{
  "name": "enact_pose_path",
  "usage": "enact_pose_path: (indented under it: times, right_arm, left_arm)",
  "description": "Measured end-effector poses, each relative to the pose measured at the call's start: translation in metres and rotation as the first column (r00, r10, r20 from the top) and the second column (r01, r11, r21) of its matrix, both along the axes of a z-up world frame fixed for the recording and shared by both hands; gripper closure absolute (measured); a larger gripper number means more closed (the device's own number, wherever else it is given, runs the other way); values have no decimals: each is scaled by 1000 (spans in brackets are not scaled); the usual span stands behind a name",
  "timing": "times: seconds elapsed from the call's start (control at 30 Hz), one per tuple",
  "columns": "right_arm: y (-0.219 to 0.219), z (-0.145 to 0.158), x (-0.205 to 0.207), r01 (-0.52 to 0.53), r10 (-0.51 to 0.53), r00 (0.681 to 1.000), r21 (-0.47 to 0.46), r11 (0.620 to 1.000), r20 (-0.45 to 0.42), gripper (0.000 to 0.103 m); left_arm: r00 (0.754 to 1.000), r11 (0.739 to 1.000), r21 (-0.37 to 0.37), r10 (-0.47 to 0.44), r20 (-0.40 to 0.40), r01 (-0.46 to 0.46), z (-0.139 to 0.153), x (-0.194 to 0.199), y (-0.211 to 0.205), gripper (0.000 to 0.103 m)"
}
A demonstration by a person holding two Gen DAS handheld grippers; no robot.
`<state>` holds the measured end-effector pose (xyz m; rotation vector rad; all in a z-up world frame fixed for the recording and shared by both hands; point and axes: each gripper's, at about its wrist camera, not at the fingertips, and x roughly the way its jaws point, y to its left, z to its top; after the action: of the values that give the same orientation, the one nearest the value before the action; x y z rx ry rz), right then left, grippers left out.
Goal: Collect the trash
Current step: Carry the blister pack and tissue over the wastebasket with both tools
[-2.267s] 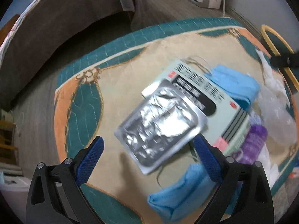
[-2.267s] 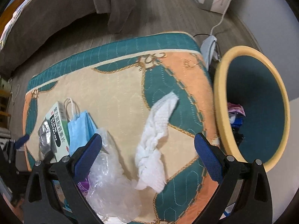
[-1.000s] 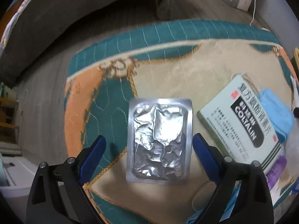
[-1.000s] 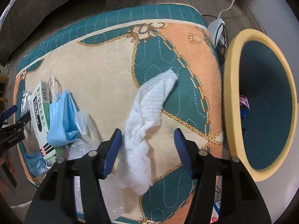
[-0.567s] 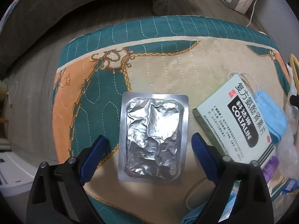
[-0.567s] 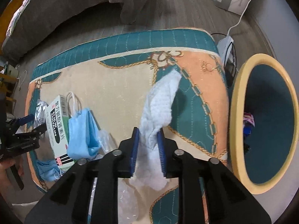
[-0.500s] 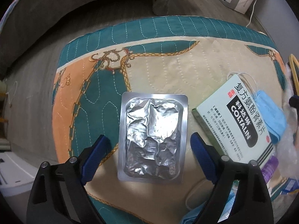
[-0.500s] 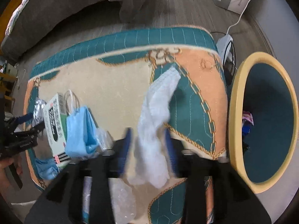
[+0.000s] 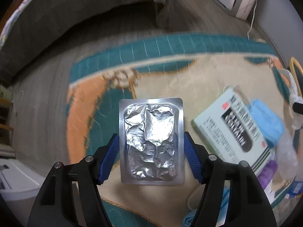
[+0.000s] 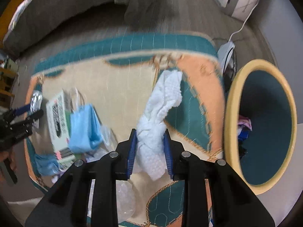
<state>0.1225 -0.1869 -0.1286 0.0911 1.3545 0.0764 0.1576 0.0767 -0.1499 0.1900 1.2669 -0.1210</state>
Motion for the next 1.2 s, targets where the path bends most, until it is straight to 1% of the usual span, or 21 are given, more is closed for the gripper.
enact_pose_path:
  times: [0.1, 0.2, 0.3, 0.37, 0.5, 0.7, 0.8, 0.9, 1.0, 1.2]
  right_arm:
    - [-4, 21, 1, 16, -18, 998, 26, 1000, 56, 76]
    - [-9, 41, -2, 29, -33, 993, 33, 999, 113, 76]
    - [-16, 53, -9, 45, -51, 987, 45, 998, 150, 76]
    - [-17, 61, -13, 47, -52, 985, 37, 998, 165, 76]
    - [-24, 66, -19, 45, -49, 982, 30, 999, 184, 76]
    - [-34, 79, -33, 37, -39, 974, 15, 999, 222, 76]
    - [-43, 85, -37, 49, -51, 969, 14, 999, 242, 76]
    - [-54, 86, -42, 60, -62, 968, 16, 998, 243, 76]
    - [-67, 84, -44, 75, -75, 967, 10, 997, 243, 76]
    - [-90, 77, -46, 122, -126, 966, 32, 992, 227, 76]
  left_arm:
    - [998, 1000, -31, 6, 57, -5, 21, -2, -4, 35]
    - [992, 999, -43, -15, 126, 20, 43, -10, -17, 35]
    - [983, 996, -71, -36, 182, 49, 65, -17, -29, 35]
    - [973, 994, -74, -63, 221, 81, 79, -27, -43, 35]
    - [959, 987, -84, -112, 259, 138, 94, -42, -63, 35]
    - [944, 975, -84, -177, 280, 208, 102, -65, -98, 35]
    - [931, 966, -76, -214, 297, 247, 106, -73, -115, 35]
    - [920, 959, -66, -244, 307, 276, 109, -78, -128, 35]
    - [903, 949, -48, -279, 326, 311, 107, -85, -141, 35]
    - [880, 935, -28, -322, 349, 353, 106, -88, -155, 35]
